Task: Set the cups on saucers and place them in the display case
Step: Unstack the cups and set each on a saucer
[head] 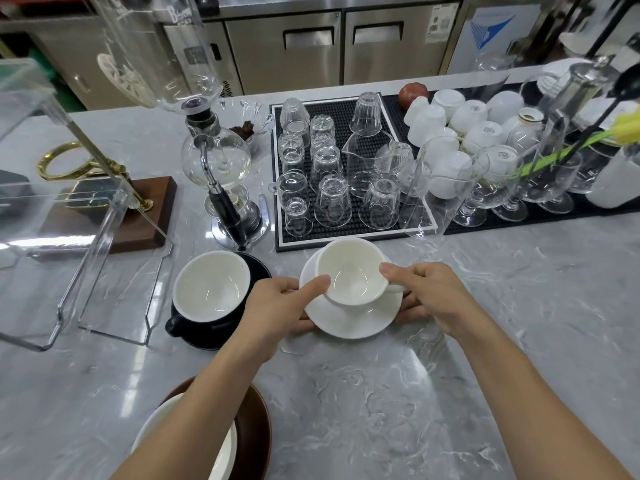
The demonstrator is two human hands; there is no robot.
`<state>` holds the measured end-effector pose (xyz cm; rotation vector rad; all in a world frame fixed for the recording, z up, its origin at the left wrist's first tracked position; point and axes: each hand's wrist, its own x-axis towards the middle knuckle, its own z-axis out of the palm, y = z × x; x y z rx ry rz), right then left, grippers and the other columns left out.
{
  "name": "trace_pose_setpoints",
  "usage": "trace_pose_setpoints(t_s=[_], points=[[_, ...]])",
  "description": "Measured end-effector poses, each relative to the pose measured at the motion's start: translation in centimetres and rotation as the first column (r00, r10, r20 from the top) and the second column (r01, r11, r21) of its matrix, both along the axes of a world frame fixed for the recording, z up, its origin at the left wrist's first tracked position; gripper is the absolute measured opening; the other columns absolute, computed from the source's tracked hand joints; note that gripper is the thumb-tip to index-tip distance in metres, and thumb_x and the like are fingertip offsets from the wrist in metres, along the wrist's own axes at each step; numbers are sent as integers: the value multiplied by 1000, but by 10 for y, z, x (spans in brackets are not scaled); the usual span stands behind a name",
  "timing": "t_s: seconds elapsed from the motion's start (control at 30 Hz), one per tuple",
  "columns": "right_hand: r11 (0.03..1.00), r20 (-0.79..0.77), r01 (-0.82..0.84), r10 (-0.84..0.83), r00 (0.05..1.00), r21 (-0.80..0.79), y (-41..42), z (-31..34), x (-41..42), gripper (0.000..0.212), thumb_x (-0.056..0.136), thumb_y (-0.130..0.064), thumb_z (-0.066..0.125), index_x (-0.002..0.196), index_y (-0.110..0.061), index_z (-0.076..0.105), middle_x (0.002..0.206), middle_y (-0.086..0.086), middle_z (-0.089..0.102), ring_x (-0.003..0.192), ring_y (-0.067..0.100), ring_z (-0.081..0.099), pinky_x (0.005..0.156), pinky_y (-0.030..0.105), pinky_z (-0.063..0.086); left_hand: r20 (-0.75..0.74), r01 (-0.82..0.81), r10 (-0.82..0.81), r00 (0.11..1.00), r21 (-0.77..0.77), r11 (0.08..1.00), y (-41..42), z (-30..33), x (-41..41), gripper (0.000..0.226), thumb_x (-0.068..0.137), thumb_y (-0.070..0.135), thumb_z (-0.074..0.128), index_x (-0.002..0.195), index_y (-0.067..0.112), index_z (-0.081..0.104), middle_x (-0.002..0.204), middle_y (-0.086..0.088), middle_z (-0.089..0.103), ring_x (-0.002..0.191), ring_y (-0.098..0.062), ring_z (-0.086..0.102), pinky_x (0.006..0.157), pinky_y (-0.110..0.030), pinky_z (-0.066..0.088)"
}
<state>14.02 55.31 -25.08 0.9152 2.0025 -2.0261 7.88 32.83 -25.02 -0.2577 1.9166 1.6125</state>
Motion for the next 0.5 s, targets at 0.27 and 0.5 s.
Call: trace_pose_setpoints(t_s=[0.27,0.5], points=[[1000,16,10,-10,1000,-6,-1,4,-1,37,77,-31,81,86,1,64,66,19,72,54,29,70,46,35,58,13,-35,35,999,21,999,0,5,0,39,82,28,82,101,-5,75,90,-21,79,75,-30,79,59,-28,62],[999,-4,38,-38,999,31,-2,2,1,36,76,-30,82,83,0,64,69,19,69,51,26,67,44,32,55,34,-52,50,998,41,998,2,8,4,37,81,27,83,99,-5,75,87,-21,79,69,-27,78,56,-28,61]])
